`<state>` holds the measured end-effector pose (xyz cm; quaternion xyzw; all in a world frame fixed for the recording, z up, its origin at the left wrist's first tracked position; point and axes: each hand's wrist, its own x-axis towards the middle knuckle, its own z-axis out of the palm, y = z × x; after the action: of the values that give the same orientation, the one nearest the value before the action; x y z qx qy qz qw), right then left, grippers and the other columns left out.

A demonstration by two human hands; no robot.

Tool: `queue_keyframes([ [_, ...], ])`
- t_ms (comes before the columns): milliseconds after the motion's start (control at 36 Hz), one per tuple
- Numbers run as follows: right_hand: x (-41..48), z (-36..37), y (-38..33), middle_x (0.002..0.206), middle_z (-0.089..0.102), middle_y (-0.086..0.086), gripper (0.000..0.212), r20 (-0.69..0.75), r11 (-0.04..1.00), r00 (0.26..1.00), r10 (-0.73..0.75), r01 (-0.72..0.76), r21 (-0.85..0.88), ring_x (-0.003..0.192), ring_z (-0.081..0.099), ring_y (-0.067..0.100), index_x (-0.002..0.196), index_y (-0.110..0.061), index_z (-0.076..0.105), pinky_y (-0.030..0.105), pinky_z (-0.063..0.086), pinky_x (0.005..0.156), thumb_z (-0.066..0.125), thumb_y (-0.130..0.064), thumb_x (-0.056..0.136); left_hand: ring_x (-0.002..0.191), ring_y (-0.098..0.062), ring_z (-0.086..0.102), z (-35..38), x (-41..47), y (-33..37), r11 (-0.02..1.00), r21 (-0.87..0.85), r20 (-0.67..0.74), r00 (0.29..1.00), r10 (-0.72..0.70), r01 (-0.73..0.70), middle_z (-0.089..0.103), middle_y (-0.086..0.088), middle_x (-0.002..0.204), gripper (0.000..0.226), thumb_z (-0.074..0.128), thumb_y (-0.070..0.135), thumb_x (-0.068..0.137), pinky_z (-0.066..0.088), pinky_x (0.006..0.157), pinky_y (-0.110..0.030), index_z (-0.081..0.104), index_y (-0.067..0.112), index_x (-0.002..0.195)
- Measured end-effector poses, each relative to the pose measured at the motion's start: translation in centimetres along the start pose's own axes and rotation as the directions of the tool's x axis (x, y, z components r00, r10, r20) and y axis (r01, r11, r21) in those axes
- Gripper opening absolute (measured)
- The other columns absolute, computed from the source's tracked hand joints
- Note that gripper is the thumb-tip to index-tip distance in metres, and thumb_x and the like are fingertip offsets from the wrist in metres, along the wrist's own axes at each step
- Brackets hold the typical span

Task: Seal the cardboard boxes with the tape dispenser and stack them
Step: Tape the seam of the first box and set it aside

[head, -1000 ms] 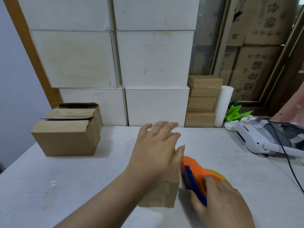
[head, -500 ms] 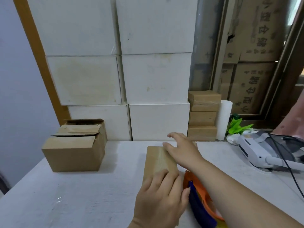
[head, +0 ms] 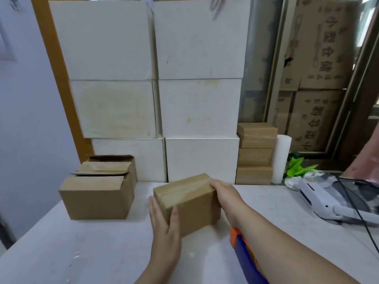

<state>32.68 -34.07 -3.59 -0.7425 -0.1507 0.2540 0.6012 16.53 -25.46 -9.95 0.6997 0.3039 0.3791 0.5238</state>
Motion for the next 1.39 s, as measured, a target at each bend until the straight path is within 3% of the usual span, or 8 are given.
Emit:
queue_keyframes([
  [194, -0.2, -1.5, -2.6, 0.111, 0.064, -0.013, 0.03, -0.187, 0.975, 0.981, -0.04, 0.079, 0.207, 0.11, 0.057, 0.018, 0.119, -0.035, 0.065, 0.038, 0.043, 0.093, 0.055, -0.052, 0.097, 0.152, 0.008, 0.009, 1.7, 4.5, 5.1, 0.99, -0.121, 0.143, 0.986, 0.085, -0.068, -0.003, 0.031, 0.168, 0.075, 0.038, 0.061, 0.103, 0.015, 0.121, -0.02, -0.004, 0.046, 0.163],
  [361, -0.3, -5.3, -3.4, 0.104, 0.069, -0.006, 0.029, -0.423, 0.949, 0.902, -0.084, 0.201, 0.242, 0.091, 0.059, 0.014, 0.117, -0.03, 0.069, 0.035, 0.046, 0.078, 0.057, -0.045, 0.096, 0.118, 0.025, 0.039, 6.2, 5.9, 7.3, 0.978, -0.188, 0.241, 0.961, 0.135, -0.09, 0.034, 0.026, 0.149, 0.067, 0.048, 0.046, 0.107, 0.029, 0.076, 0.013, 0.018, 0.035, 0.165],
  [556, 0.3, -10.5, -3.5, 0.087, 0.066, 0.003, 0.027, -0.545, 0.943, 0.83, -0.116, 0.265, 0.203, 0.084, 0.054, 0.022, 0.088, -0.02, 0.071, 0.036, 0.04, 0.071, 0.055, -0.04, 0.096, 0.144, -0.002, 0.043, 11.4, 6.4, 8.4, 0.962, -0.245, 0.274, 0.943, 0.188, -0.121, 0.046, 0.018, 0.157, 0.066, 0.058, 0.048, 0.102, 0.037, 0.118, -0.023, 0.034, 0.032, 0.162],
  [639, 0.6, -12.0, -2.9, 0.096, 0.069, 0.022, 0.035, -0.587, 0.94, 0.803, -0.106, 0.273, 0.203, 0.084, 0.052, 0.022, 0.09, -0.01, 0.069, 0.036, 0.04, 0.074, 0.054, -0.042, 0.096, 0.139, -0.008, 0.051, 13.3, 6.7, 7.9, 0.966, -0.216, 0.282, 0.937, 0.204, -0.145, 0.057, 0.015, 0.149, 0.066, 0.058, 0.064, 0.094, 0.044, 0.117, -0.04, 0.047, 0.035, 0.153],
  [750, 1.3, -13.5, -2.1, 0.09, 0.07, 0.004, 0.031, -0.619, 0.951, 0.781, -0.082, 0.247, 0.185, 0.084, 0.056, 0.021, 0.085, -0.021, 0.072, 0.036, 0.044, 0.078, 0.052, -0.04, 0.099, 0.125, -0.002, 0.062, 14.8, 6.4, 8.2, 0.961, -0.236, 0.303, 0.929, 0.213, -0.143, 0.067, 0.015, 0.135, 0.046, 0.064, 0.04, 0.101, 0.052, 0.101, -0.017, 0.058, 0.03, 0.146],
  [944, 3.5, -14.8, -0.6, 0.087, 0.063, 0.008, 0.033, -0.63, 0.964, 0.77, -0.101, 0.233, 0.129, 0.079, 0.051, 0.024, 0.097, -0.011, 0.068, 0.038, 0.04, 0.073, 0.049, -0.038, 0.096, 0.11, 0.005, 0.068, 16.0, 7.0, 7.1, 0.981, -0.161, 0.328, 0.931, 0.161, -0.113, 0.075, 0.022, 0.117, 0.036, 0.069, 0.037, 0.099, 0.055, 0.092, -0.015, 0.068, 0.036, 0.134],
  [1250, 6.9, -15.0, 2.7, 0.088, 0.062, 0.008, 0.026, -0.576, 0.969, 0.812, -0.098, 0.211, 0.132, 0.074, 0.049, 0.016, 0.097, -0.01, 0.067, 0.033, 0.038, 0.067, 0.046, -0.025, 0.102, 0.112, 0.016, 0.062, 18.3, 7.5, 3.8, 0.993, -0.11, 0.341, 0.937, 0.083, -0.048, 0.072, 0.028, 0.12, 0.041, 0.067, 0.031, 0.101, 0.05, 0.097, -0.01, 0.06, 0.045, 0.139],
  [1389, 7.7, -14.9, 4.2, 0.111, 0.068, 0.014, 0.03, -0.533, 0.966, 0.838, -0.12, 0.222, 0.132, 0.096, 0.06, 0.023, 0.099, -0.021, 0.068, 0.042, 0.047, 0.09, 0.048, -0.041, 0.106, 0.109, 0.022, 0.058, 19.0, 7.6, 1.6, 0.997, -0.011, 0.39, 0.918, 0.071, -0.072, 0.066, 0.03, 0.123, 0.071, 0.064, 0.016, 0.103, 0.045, 0.088, -0.002, 0.032, 0.061, 0.148],
])
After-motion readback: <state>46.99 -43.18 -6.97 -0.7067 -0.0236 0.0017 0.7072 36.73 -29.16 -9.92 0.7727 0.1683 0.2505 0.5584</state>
